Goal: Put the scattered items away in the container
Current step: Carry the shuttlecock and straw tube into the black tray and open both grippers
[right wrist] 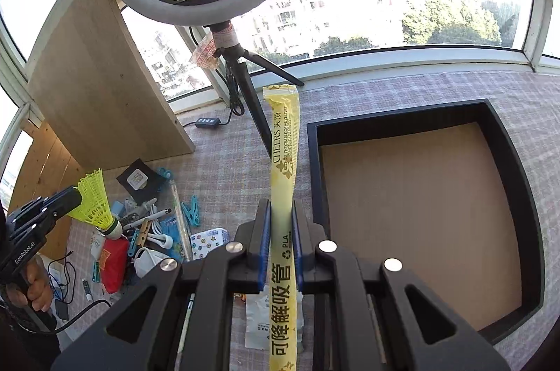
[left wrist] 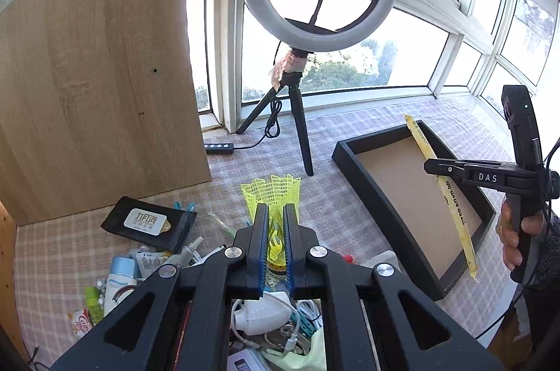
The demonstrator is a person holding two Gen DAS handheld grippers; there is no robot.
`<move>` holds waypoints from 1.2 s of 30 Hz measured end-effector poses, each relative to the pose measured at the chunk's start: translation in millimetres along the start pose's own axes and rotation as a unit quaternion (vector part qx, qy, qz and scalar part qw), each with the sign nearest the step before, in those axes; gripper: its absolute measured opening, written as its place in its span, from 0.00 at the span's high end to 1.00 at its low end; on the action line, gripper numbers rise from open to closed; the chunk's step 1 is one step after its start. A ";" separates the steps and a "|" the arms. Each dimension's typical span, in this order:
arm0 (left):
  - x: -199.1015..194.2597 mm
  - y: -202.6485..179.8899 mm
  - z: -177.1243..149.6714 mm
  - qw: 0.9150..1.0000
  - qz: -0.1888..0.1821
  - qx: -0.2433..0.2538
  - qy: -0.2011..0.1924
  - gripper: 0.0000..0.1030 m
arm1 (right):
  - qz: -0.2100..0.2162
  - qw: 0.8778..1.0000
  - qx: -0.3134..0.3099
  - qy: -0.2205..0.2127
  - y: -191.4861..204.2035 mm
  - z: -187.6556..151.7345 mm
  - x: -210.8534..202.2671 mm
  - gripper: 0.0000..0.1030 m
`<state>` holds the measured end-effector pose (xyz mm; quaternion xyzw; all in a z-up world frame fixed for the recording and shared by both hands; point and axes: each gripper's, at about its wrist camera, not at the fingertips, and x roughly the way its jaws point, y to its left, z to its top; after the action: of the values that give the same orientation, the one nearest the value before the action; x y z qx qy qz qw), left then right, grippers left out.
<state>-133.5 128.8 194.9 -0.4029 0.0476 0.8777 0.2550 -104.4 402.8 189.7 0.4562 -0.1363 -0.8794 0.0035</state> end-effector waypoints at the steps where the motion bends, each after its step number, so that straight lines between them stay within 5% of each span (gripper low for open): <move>1: 1.3 -13.1 1.1 1.000 -0.013 0.006 0.000 0.93 | -0.012 1.000 0.001 0.000 -8.9 -3.8 -4.8 0.89; 14: 37.6 -188.2 6.0 0.986 -0.142 0.080 0.028 0.93 | -0.136 0.989 0.051 -0.002 -134.8 -23.8 -30.3 0.89; 26: 53.3 -242.7 6.8 0.982 -0.158 0.098 0.033 0.93 | -0.177 0.983 0.048 -0.016 -158.3 -4.5 -23.2 0.88; 27: 54.7 -246.3 7.3 0.981 -0.162 0.101 0.034 0.84 | -0.189 0.981 0.049 -0.013 -159.5 -2.5 -21.4 0.80; 28: 58.3 -248.9 7.6 0.981 -0.161 0.102 0.041 0.65 | -0.203 0.978 0.050 -0.007 -160.9 -0.5 -19.4 0.57; 30: 62.5 -250.1 7.9 0.982 -0.156 0.101 0.046 0.47 | -0.219 0.974 0.052 -0.006 -161.8 1.2 -18.8 0.31; 36: 66.2 -231.5 9.3 0.986 -0.143 0.076 0.051 0.47 | -0.215 0.976 0.037 -0.019 -148.5 -2.7 -26.6 0.31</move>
<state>-63.5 359.0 180.9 -0.4292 0.0691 0.8044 0.4049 -69.2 548.6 173.5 0.4579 -0.0674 -0.8624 -0.2054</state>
